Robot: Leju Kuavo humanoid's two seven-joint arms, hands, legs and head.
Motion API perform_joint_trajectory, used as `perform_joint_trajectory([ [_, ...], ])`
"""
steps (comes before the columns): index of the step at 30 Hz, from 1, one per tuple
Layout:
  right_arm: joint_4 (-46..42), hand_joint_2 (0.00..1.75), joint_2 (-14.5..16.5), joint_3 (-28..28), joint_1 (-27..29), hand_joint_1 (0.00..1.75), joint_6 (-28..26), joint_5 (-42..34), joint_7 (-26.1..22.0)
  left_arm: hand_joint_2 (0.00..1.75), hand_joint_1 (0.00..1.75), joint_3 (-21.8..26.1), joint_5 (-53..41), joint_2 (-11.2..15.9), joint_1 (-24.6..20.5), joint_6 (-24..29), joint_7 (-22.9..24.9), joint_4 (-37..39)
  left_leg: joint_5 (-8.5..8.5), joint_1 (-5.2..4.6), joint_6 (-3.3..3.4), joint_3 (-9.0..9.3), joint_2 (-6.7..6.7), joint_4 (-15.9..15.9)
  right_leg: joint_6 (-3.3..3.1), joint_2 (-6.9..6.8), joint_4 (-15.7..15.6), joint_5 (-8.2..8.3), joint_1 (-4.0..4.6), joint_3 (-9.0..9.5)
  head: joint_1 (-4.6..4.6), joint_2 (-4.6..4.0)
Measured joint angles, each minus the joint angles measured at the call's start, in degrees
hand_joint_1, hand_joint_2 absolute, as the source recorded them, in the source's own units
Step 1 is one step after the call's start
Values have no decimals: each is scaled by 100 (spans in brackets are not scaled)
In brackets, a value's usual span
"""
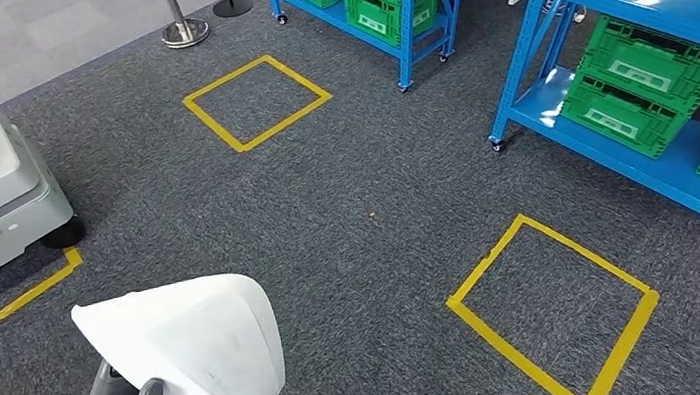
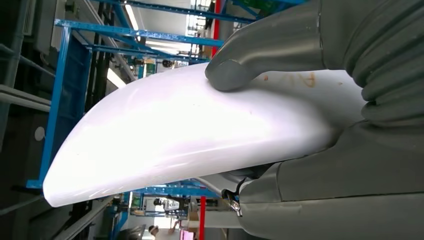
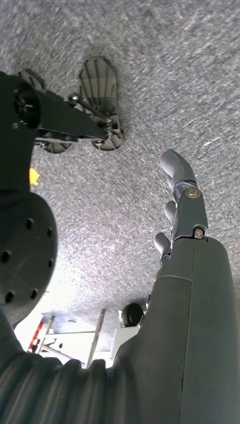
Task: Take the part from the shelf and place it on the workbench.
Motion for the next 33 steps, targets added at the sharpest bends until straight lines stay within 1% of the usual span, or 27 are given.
perform_joint_trajectory([
  [1,0,175,-2,-9,3,0,-1,-7,-1,175,175,-1,3,-35,-24,1,1,8,26,13,42,10,-71,-21,34,176,140,-108,-17,-51,10,0],
  [3,0,175,-6,-28,23,0,-2,11,-2,175,175,-2,11,-119,-68,-4,2,23,67,21,99,0,-219,-33,71,563,779,-469,-35,-339,37,0],
  [4,0,175,-6,-33,36,0,2,44,-3,175,175,-2,16,-156,-80,-8,9,34,77,18,114,-17,-303,-29,77,645,1178,-641,-34,-535,48,0],
  [5,0,175,-8,-34,47,0,9,88,-8,175,175,-2,28,-178,-80,-11,15,44,83,13,118,-30,-390,-22,80,673,1475,-723,-33,-691,51,0],
  [6,0,175,-14,-34,54,0,22,141,-19,175,175,-1,44,-189,-74,-13,17,51,86,10,118,-39,-482,-13,78,684,1584,-693,-34,-761,51,0],
  [7,0,175,-24,-31,56,0,38,194,-32,175,175,2,62,-194,-59,-13,8,56,88,11,113,-44,-574,0,71,700,1449,-545,-39,-717,51,0],
  [8,0,175,-41,-26,56,0,55,242,-44,175,175,8,77,-197,-35,-12,-18,57,86,14,102,-46,-665,15,63,746,1111,-325,-49,-573,52,0],
  [10,0,175,-94,0,54,0,90,334,-43,175,175,42,91,-197,54,2,-125,47,77,14,51,-68,-824,50,45,1012,349,-3,-75,-235,53,0],
  [11,0,175,-124,17,50,0,104,368,-25,175,175,70,90,-196,114,15,-187,37,78,14,12,-87,-889,61,35,1107,127,58,-77,-140,52,0],
  [12,0,175,-155,36,45,0,112,392,7,175,175,104,88,-194,180,27,-246,23,85,14,-31,-114,-950,60,18,1158,43,54,-70,-107,52,0],
  [14,0,175,-216,63,29,0,98,417,117,175,175,184,59,-187,314,43,-329,-15,117,25,-116,-159,-1064,31,-44,1017,14,79,-56,-100,51,0],
  [15,0,175,-246,73,23,0,79,433,192,175,175,224,33,-182,368,49,-355,-41,101,21,-143,-187,-1002,54,-89,940,-15,97,-58,-87,50,0],
  [16,0,175,-277,82,21,0,55,455,272,175,175,256,-3,-178,399,59,-369,-66,27,14,-163,-244,-861,160,-139,854,-45,116,-62,-75,37,0],
  [18,0,175,-330,101,29,0,16,500,393,175,175,299,-57,-174,415,94,-373,-99,-306,2,-185,-495,-470,712,-211,675,-78,127,-49,-65,11,0],
  [19,0,175,-353,108,37,0,6,510,412,175,175,316,-76,-174,418,119,-368,-104,-500,8,-199,-671,-363,1101,-232,583,-77,122,-36,-68,-1,0],
  [20,0,175,-372,111,42,0,6,513,403,175,175,334,-85,-172,430,142,-360,-105,-631,17,-211,-813,-317,1427,-239,491,-76,117,-25,-70,-1,0],
  [21,0,175,-387,112,42,0,14,516,375,175,175,358,-91,-167,447,160,-352,-105,-663,24,-219,-871,-294,1592,-243,404,-74,112,-18,-71,-1,0],
  [22,0,175,-399,117,37,0,29,533,336,175,175,386,-90,-158,464,170,-347,-108,-588,28,-221,-817,-273,1534,-242,324,-71,106,-13,-68,-2,0],
  [23,0,175,-405,129,31,0,50,564,298,175,175,421,-82,-146,476,174,-347,-112,-431,28,-216,-650,-228,1252,-234,253,-67,100,-12,-61,-2,0],
  [24,0,175,-410,154,26,0,77,615,259,175,175,461,-69,-133,483,176,-356,-124,-256,22,-203,-413,-107,837,-220,185,-58,88,-9,-50,-3,0],
  [26,0,175,-419,230,22,0,123,730,178,175,175,545,-45,-113,493,177,-395,-167,-48,-6,-140,-63,103,195,-166,67,-28,51,16,-31,2,0],
  [27,0,175,-424,274,17,0,139,783,136,175,175,590,-37,-105,500,177,-424,-197,-19,-23,-104,-5,148,60,-136,12,-18,38,27,-22,5,0],
  [29,0,175,-431,352,-6,0,153,857,47,175,175,694,-28,-83,529,176,-478,-275,-5,-43,-32,-29,25,35,-76,-92,-26,26,25,2,5,0],
  [30,0,175,-433,385,-23,0,157,882,-5,175,175,753,-28,-69,543,176,-499,-330,11,-37,-1,-28,-40,16,-41,-46,-7,3,9,14,8,0],
  [31,0,175,-435,416,-37,0,162,904,-59,175,175,810,-25,-58,549,175,-518,-390,30,-25,34,-18,-104,-3,-6,89,75,-67,-9,-7,10,0],
  [32,0,175,-438,440,-47,0,166,922,-106,175,175,861,-21,-53,548,175,-533,-450,52,-9,67,-3,-168,-21,23,274,273,-198,-24,-83,18,0],
  [33,0,175,-444,464,-48,0,174,942,-148,175,175,901,-17,-51,550,174,-540,-506,68,2,88,-3,-234,-27,42,480,593,-375,-35,-225,27,0],
])
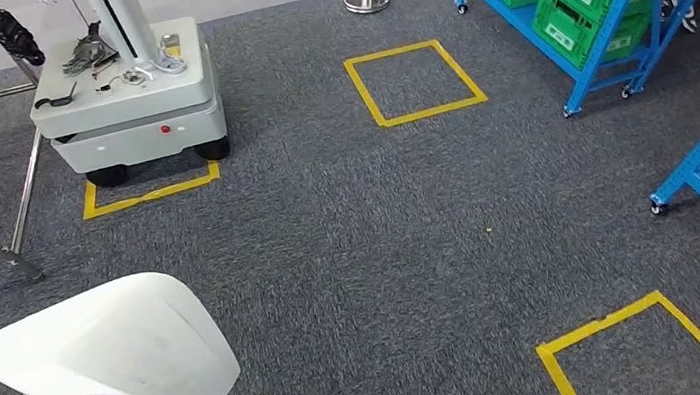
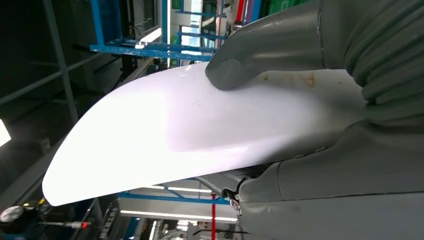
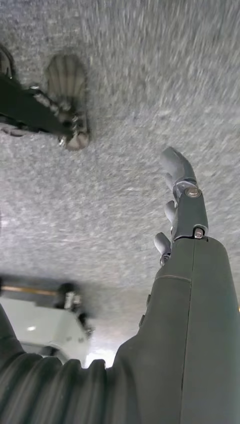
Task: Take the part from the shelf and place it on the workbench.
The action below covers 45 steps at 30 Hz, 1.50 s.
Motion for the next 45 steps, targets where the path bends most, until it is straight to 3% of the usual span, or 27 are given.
perform_joint_trajectory([
  [2,0,175,-8,53,8,0,16,71,-83,175,175,72,4,0,29,-2,-3,-85,13,0,21,-18,-151,9,12,174,756,-321,-1,-376,13,0],
  [3,0,175,-11,90,10,0,22,121,-129,175,175,121,5,0,62,-2,-5,-123,14,-1,22,-24,-233,17,11,191,978,-355,-1,-501,14,0],
  [4,0,175,-10,131,7,0,26,180,-175,175,175,182,5,-2,99,-3,-8,-157,14,-1,19,-28,-319,27,7,200,974,-267,-5,-522,14,0],
  [6,0,175,-9,222,-26,0,35,292,-223,175,175,312,12,-13,165,-13,-24,-219,11,9,-5,-33,-484,56,-3,309,355,142,-28,-264,14,0],
  [7,0,175,-9,267,-55,0,42,346,-215,175,175,374,16,-25,193,-25,-40,-245,6,11,-35,-47,-559,77,1,462,-30,302,-46,-95,13,0],
  [9,0,175,-3,362,-131,0,57,437,-151,175,175,502,20,-56,246,-51,-75,-294,10,12,-118,-93,-690,105,-13,676,-476,438,-54,94,13,0],
  [10,0,175,1,410,-171,0,62,471,-99,175,175,562,19,-78,280,-61,-90,-316,24,16,-166,-125,-753,97,-34,687,-506,423,-38,101,13,0],
  [12,0,175,11,497,-237,0,66,529,5,175,175,684,13,-118,369,-70,-105,-366,53,35,-244,-168,-831,74,-120,525,-544,459,-22,110,13,0],
  [14,0,175,21,566,-269,0,74,577,100,175,175,807,-1,-154,450,-69,-106,-431,-93,26,-281,-275,-587,278,-219,360,-600,494,-23,126,-4,0],
  [16,0,175,25,617,-256,0,83,605,195,175,175,917,-19,-207,503,-63,-88,-508,-476,9,-296,-564,-211,923,-281,184,-621,499,5,127,-27,0],
  [18,0,175,26,642,-213,0,118,619,272,175,175,1008,-1,-276,590,-58,1,-591,-745,12,-307,-831,-79,1561,-304,-8,-617,486,36,125,-32,0],
  [19,0,175,27,648,-192,0,146,624,294,175,175,1051,25,-311,646,-61,73,-633,-727,13,-306,-835,-60,1621,-309,-99,-613,478,45,125,-32,0],
  [21,0,175,40,651,-161,0,209,625,323,175,175,1140,89,-383,727,-70,247,-724,-443,9,-287,-533,22,1127,-302,-258,-595,456,54,130,-32,0],
  [24,0,175,90,651,-119,0,278,525,328,175,175,1208,177,-477,755,-126,526,-831,-149,-43,-198,-20,343,187,-239,-444,-557,405,83,154,-27,0],
  [25,0,175,115,649,-109,0,285,476,330,175,175,1210,201,-495,752,-145,613,-842,-142,-62,-164,16,362,105,-211,-498,-553,396,92,163,-24,0],
  [27,0,175,172,642,-102,0,286,385,329,175,175,1208,242,-511,735,-157,766,-835,-104,-61,-102,8,215,81,-151,-584,-557,386,86,185,-23,0],
  [29,1,175,236,627,-102,0,280,284,287,175,175,1186,264,-518,663,-155,902,-812,-62,-28,-39,18,90,28,-87,-348,-400,269,60,138,-13,0],
  [31,2,175,293,601,-85,0,275,198,203,175,175,1109,270,-521,529,-125,1008,-768,-34,0,0,22,-38,6,-43,52,174,-47,36,-116,10,0],
  [33,2,175,335,577,-54,0,279,162,80,175,175,995,271,-514,421,-67,1077,-709,-23,4,10,1,-189,14,-27,191,861,-326,31,-455,22,0],
  [34,2,175,348,566,-41,0,279,154,6,175,175,937,270,-505,384,-34,1097,-675,-20,4,9,-5,-265,21,-26,201,1010,-333,30,-542,22,0],
  [35,2,175,357,557,-32,0,280,143,-76,175,175,881,269,-492,344,2,1109,-636,-17,6,4,-8,-345,31,-30,210,957,-234,27,-534,22,0],
  [36,2,175,364,548,-27,0,280,131,-156,175,175,827,270,-477,295,35,1112,-593,-17,11,-9,-10,-427,45,-34,240,685,-39,20,-417,22,0],
  [38,2,175,373,536,-24,0,282,111,-302,175,175,729,285,-446,192,97,1076,-507,-24,17,-65,-26,-578,86,-37,470,-97,314,-8,-64,22,0],
  [40,2,175,386,518,-22,0,286,99,-412,175,175,653,311,-399,97,142,1006,-432,-14,22,-151,-66,-704,108,-63,654,-500,418,-16,111,21,0],
  [42,2,175,394,495,-20,0,276,68,-410,175,175,600,352,-337,12,184,931,-371,28,42,-242,-109,-826,74,-137,570,-525,426,4,120,23,0],
  [43,2,175,397,481,-20,0,262,42,-353,175,175,583,380,-305,-20,205,904,-350,30,46,-273,-132,-801,76,-185,496,-550,443,6,134,22,0],
  [45,2,175,404,436,-8,0,196,-25,-150,175,175,571,450,-246,-86,235,892,-323,-123,32,-311,-277,-505,323,-277,339,-606,476,3,160,-3,0],
])
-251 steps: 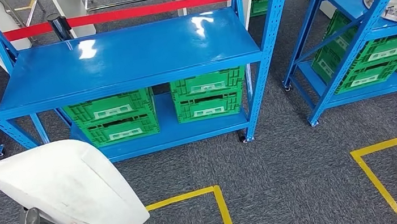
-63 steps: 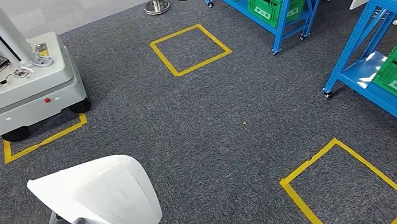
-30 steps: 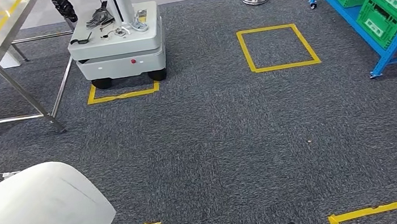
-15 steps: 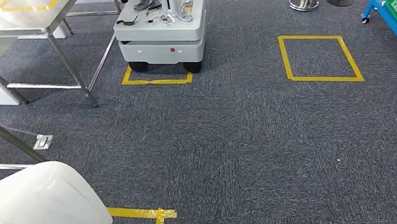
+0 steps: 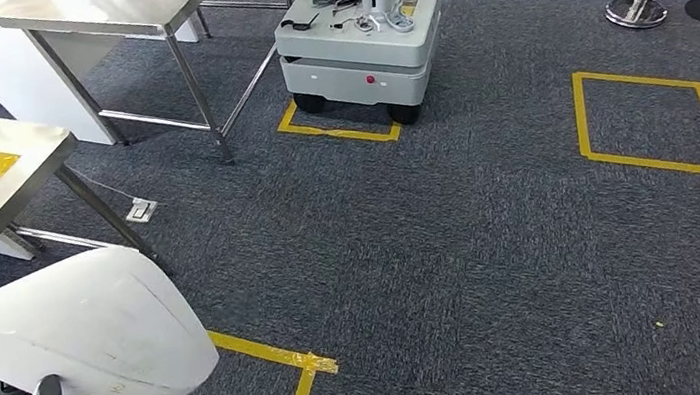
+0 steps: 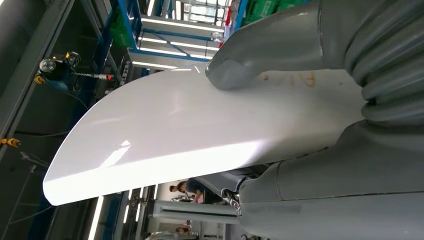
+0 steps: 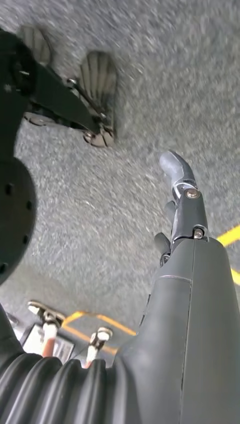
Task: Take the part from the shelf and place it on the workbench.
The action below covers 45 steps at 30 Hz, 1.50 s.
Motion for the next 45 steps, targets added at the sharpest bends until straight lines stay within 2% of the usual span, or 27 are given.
perform_joint_trajectory([
  [2,0,175,2,-73,28,0,-110,-88,267,175,175,-8,71,32,-75,29,27,24,-350,-14,-19,-313,355,677,-50,-167,-14,1,25,1,-27,0],
  [4,0,175,3,-169,56,0,-226,-205,535,175,175,-15,112,43,-113,63,59,51,-559,-12,-27,-584,450,1288,-72,-348,-8,-15,56,1,-29,0],
  [5,0,175,4,-221,61,0,-277,-270,643,175,175,-17,118,48,-122,89,76,60,-510,-13,-19,-582,463,1314,-79,-434,-5,-25,68,6,-29,0],
  [7,0,175,17,-322,60,0,-351,-386,782,175,175,-20,120,68,-160,153,103,67,-164,-30,26,-259,567,726,-79,-586,3,-50,86,31,-30,0],
  [8,0,175,28,-370,58,0,-377,-440,820,175,175,-21,122,86,-195,186,112,67,-27,-65,72,-45,725,323,-68,-656,7,-67,101,49,-30,0],
  [10,0,175,51,-466,56,0,-415,-534,853,175,175,-23,139,134,-279,234,110,70,100,-124,163,214,945,-180,-29,-779,12,-95,126,78,-27,0],
  [11,0,175,63,-508,54,0,-428,-567,860,175,175,-22,155,165,-322,257,105,77,87,-148,197,226,960,-239,-6,-846,8,-102,133,90,-26,0],
  [13,0,175,86,-560,44,0,-423,-590,862,175,175,-20,197,235,-390,292,81,96,128,-127,244,219,793,-283,48,-944,-3,-125,129,125,-27,0],
  [15,0,175,104,-576,34,0,-384,-581,817,175,175,-16,230,285,-467,333,43,114,175,-74,299,246,643,-339,115,-692,195,-275,113,67,-13,0],
  [17,0,175,116,-597,37,0,-339,-565,713,175,175,-13,235,302,-535,392,16,121,207,-43,333,245,495,-355,163,-288,857,-602,79,-246,13,0],
  [19,0,175,128,-613,52,0,-295,-528,592,175,175,-5,225,309,-549,459,5,114,219,-38,339,217,326,-340,186,-162,1542,-818,55,-614,24,0],
  [20,0,175,132,-614,59,0,-269,-499,537,175,175,2,222,312,-546,491,0,101,221,-36,336,208,236,-327,190,-152,1625,-769,49,-684,25,0],
  [23,0,175,138,-611,66,0,-189,-389,387,175,175,24,225,314,-543,567,6,47,218,-19,303,196,12,-279,187,-87,938,-250,25,-423,29,0],
  [24,0,175,138,-610,66,0,-178,-369,363,175,175,27,226,314,-543,576,8,38,216,-15,295,196,-19,-271,187,-67,759,-149,20,-345,30,0],
  [26,0,175,138,-609,65,0,-172,-360,349,175,175,27,227,314,-543,583,9,32,215,-13,289,195,-34,-266,188,-43,658,-100,16,-300,30,0],
  [28,1,175,157,-605,39,0,-110,-349,150,175,175,79,294,351,-497,591,9,-31,234,0,170,130,-160,-261,141,47,332,-29,14,-170,35,0],
  [30,1,175,181,-602,13,0,-44,-342,-73,175,175,145,390,428,-450,580,7,-85,150,-2,28,-10,-17,-111,39,28,27,36,12,-49,15,0],
  [32,0,175,186,-602,19,0,-36,-341,-119,175,175,159,431,480,-463,552,-1,-63,-184,-10,-18,-276,345,468,-30,-153,2,51,24,-42,-17,0],
  [34,0,175,186,-603,26,0,-36,-341,-134,175,175,158,447,507,-472,539,-7,-23,-492,-2,-43,-579,451,1181,-54,-327,10,41,45,-51,-24,0],
  [35,0,175,187,-603,25,0,-34,-343,-138,175,175,158,455,519,-469,538,-11,-3,-511,-1,-45,-627,458,1329,-61,-414,16,32,52,-51,-25,0],
  [36,0,175,188,-603,21,0,-30,-344,-138,175,175,158,464,533,-469,537,-24,14,-412,-4,-38,-551,474,1226,-64,-496,22,22,57,-47,-24,0],
  [37,0,175,191,-602,16,0,-26,-339,-133,175,175,158,476,551,-474,537,-44,27,-239,-10,-22,-372,521,914,-63,-573,29,9,63,-37,-24,0],
  [39,0,175,197,-595,9,0,-22,-301,-89,175,175,155,509,605,-516,538,-98,53,42,-54,52,50,790,129,-40,-714,44,-24,85,-10,-21,0],
  [41,0,175,202,-573,9,0,-22,-242,-35,175,175,150,547,670,-579,545,-153,92,112,-109,138,220,946,-226,4,-841,47,-44,109,8,-18,0],
  [43,0,175,207,-547,3,0,-22,-210,-17,175,175,149,574,738,-603,552,-189,133,136,-117,198,205,813,-256,59,-967,30,-54,120,34,-16,0],
  [44,0,175,209,-537,-3,0,-22,-207,-18,175,175,150,583,766,-602,554,-203,148,156,-99,224,211,737,-284,97,-923,45,-78,112,44,-14,0],
  [45,0,175,210,-533,-6,0,-25,-216,-17,175,175,150,587,786,-609,559,-222,160,178,-74,255,220,667,-313,133,-777,129,-144,102,17,-8,0],
])
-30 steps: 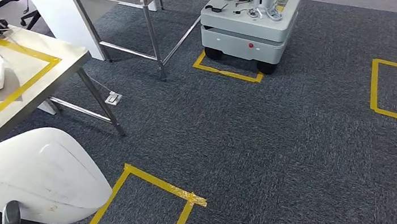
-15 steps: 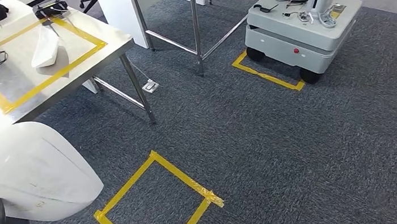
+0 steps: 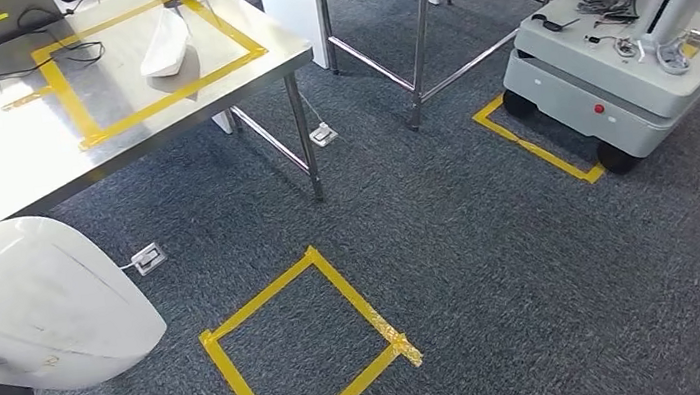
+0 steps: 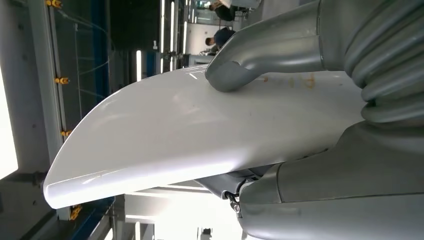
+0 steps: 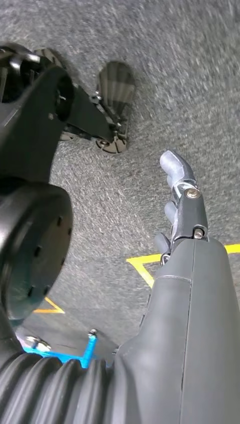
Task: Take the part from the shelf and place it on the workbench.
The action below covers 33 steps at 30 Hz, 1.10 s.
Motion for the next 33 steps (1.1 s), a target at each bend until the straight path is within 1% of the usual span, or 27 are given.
perform_joint_trajectory([
  [1,0,175,0,2,0,0,-6,-17,12,175,175,-1,2,13,-10,11,-26,9,23,27,31,21,-69,-26,34,201,201,-122,-15,-88,12,0],
  [2,0,175,0,3,5,0,-14,-34,45,175,175,-1,3,19,-17,24,-59,15,37,40,51,10,-136,-33,59,425,520,-283,-40,-242,25,0],
  [3,0,175,0,3,13,0,-23,-47,93,175,175,-3,3,23,-24,37,-87,23,46,47,67,-4,-209,-31,75,560,902,-452,-54,-438,37,0],
  [4,0,175,0,3,20,0,-33,-52,150,175,175,-4,-1,27,-22,54,-115,32,51,50,73,-17,-292,-26,86,611,1245,-568,-63,-621,44,0],
  [5,0,175,-1,3,24,0,-47,-56,202,175,175,-4,-7,34,-19,79,-147,38,53,53,73,-27,-379,-16,95,626,1433,-582,-70,-734,46,0],
  [6,0,175,-2,3,24,0,-69,-68,242,175,175,-3,-20,47,-17,105,-180,40,52,59,66,-33,-469,-2,99,634,1405,-483,-76,-742,47,0],
  [7,0,175,-4,3,23,0,-94,-86,278,175,175,2,-32,64,-14,135,-216,32,47,70,52,-36,-561,18,102,660,1157,-290,-87,-641,48,0],
  [8,0,175,-7,3,24,0,-117,-100,314,175,175,12,-40,84,-11,156,-243,12,38,82,27,-41,-645,43,106,743,764,-79,-106,-468,49,0],
  [9,0,175,-9,3,28,0,-132,-108,352,175,175,28,-43,106,-9,167,-260,-13,26,87,-11,-59,-727,73,116,890,395,59,-126,-303,50,0],
  [10,0,175,-10,3,32,0,-137,-113,377,175,175,46,-38,127,-6,177,-267,-40,22,92,-57,-83,-803,97,119,1004,127,138,-140,-184,50,0],
  [11,0,175,-11,3,33,0,-136,-119,385,175,175,70,-29,153,2,184,-267,-66,26,96,-105,-111,-870,106,114,1085,-7,146,-143,-129,49,0],
  [12,0,175,-11,2,32,0,-133,-134,378,175,175,98,-17,179,19,190,-267,-88,42,101,-155,-138,-937,96,95,1093,-24,126,-132,-121,48,0],
  [13,0,175,-10,1,28,0,-132,-151,362,175,175,127,-5,206,42,193,-267,-107,62,112,-200,-160,-1004,75,56,1016,-33,139,-129,-113,47,0],
  [14,0,175,-10,-2,26,0,-133,-165,350,175,175,157,7,230,65,193,-268,-125,69,119,-234,-177,-992,70,15,947,-53,153,-130,-97,45,0],
  [15,0,175,-10,-4,29,0,-137,-175,340,175,175,181,16,248,71,194,-268,-136,25,113,-262,-217,-872,129,-29,877,-78,169,-134,-79,36,0],
  [16,0,175,-10,-7,33,0,-143,-189,319,175,175,194,26,261,60,199,-267,-141,-84,103,-282,-296,-691,294,-65,807,-102,183,-138,-63,27,0],
  [17,0,175,-10,-13,39,0,-151,-218,280,175,175,201,35,264,47,207,-266,-142,-254,96,-295,-418,-472,578,-91,742,-113,188,-129,-61,16,0],
  [18,0,175,-11,-21,45,0,-161,-258,224,175,175,203,44,266,36,218,-265,-141,-455,90,-310,-582,-309,948,-110,683,-115,185,-117,-62,9,0],
  [19,0,175,-11,-34,49,0,-178,-303,164,175,175,203,50,264,38,232,-265,-140,-617,94,-320,-737,-241,1308,-119,628,-112,181,-106,-66,8,0],
  [20,0,175,-10,-51,52,0,-193,-343,116,175,175,203,54,262,45,243,-265,-139,-694,97,-324,-832,-215,1550,-125,579,-107,176,-99,-68,7,0],
  [21,0,175,-10,-67,53,0,-204,-369,87,175,175,203,54,260,50,254,-265,-140,-660,97,-320,-830,-209,1589,-127,540,-101,171,-95,-68,7,0],
  [22,0,175,-9,-86,51,0,-205,-391,74,175,175,202,51,257,50,263,-263,-141,-527,96,-310,-718,-207,1407,-124,510,-96,165,-92,-63,7,0],
  [24,0,175,-6,-113,41,0,-173,-418,66,175,175,202,24,255,38,283,-259,-144,-196,85,-259,-305,-173,655,-105,470,-86,147,-86,-49,6,0],
  [26,0,175,-3,-129,32,0,-131,-428,37,175,175,202,-25,251,27,300,-265,-157,-50,58,-197,-36,-137,145,-64,456,-68,131,-66,-51,8,0],
  [29,0,175,-5,-155,33,0,-108,-422,-5,175,175,203,-72,237,28,318,-300,-187,-34,42,-178,-11,-147,73,-88,463,-83,146,-39,-51,13,0],
  [30,0,175,-5,-162,33,0,-110,-417,-9,175,175,204,-85,233,28,321,-314,-197,-44,29,-154,-15,-153,80,-69,460,-112,159,-50,-39,13,0],
  [33,0,175,-3,-166,24,0,-111,-397,-62,175,175,221,-110,229,35,323,-359,-236,-60,27,-24,0,-165,43,104,456,-164,163,-77,-6,11,0],
])
